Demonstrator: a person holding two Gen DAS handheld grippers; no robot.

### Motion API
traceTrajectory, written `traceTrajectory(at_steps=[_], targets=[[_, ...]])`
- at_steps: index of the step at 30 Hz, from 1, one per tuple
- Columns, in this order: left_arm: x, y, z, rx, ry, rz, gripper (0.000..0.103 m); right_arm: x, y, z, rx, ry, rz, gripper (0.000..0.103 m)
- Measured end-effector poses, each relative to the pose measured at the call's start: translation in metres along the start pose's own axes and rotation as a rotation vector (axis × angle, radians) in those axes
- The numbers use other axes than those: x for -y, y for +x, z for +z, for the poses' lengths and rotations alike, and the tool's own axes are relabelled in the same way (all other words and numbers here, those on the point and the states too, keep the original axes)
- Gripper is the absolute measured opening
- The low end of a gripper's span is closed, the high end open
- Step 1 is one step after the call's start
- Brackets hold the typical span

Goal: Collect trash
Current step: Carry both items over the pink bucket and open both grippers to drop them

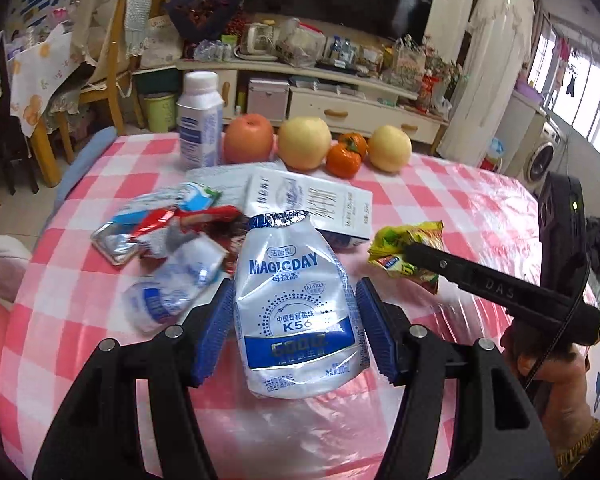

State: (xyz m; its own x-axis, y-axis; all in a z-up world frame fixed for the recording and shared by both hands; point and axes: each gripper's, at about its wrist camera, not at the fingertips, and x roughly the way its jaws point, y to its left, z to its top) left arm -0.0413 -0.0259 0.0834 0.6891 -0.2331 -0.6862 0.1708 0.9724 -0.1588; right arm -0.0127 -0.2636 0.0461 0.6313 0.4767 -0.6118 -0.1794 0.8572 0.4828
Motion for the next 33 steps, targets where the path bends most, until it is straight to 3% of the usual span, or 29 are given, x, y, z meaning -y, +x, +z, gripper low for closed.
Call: traceTrajectory(at_steps=[11,17,28,33], targets=[[-0.079,-0.039,0.001,0.107,-0.169,0.063,0.063,-0.055,-0.007,-0.021,0.014,-0.133,0.03,0.038],[-0.134,-0.057,0.004,0.159,-0.277,0.152,0.063,-0.104,-0.006,-0.03,0.007,-0.209,0.053,0.038],[-0.225,-0.114,0.002,0.247,-0.447,0.345,0.063,-0.259,0.012,-0.048,-0.043,-0.447,0.2,0.038],[-0.269,-0.138,-0.01,0.275,-0.566,0.389,0.063,-0.337,0.028,-0.057,-0.069,-0.568,0.266,0.038]])
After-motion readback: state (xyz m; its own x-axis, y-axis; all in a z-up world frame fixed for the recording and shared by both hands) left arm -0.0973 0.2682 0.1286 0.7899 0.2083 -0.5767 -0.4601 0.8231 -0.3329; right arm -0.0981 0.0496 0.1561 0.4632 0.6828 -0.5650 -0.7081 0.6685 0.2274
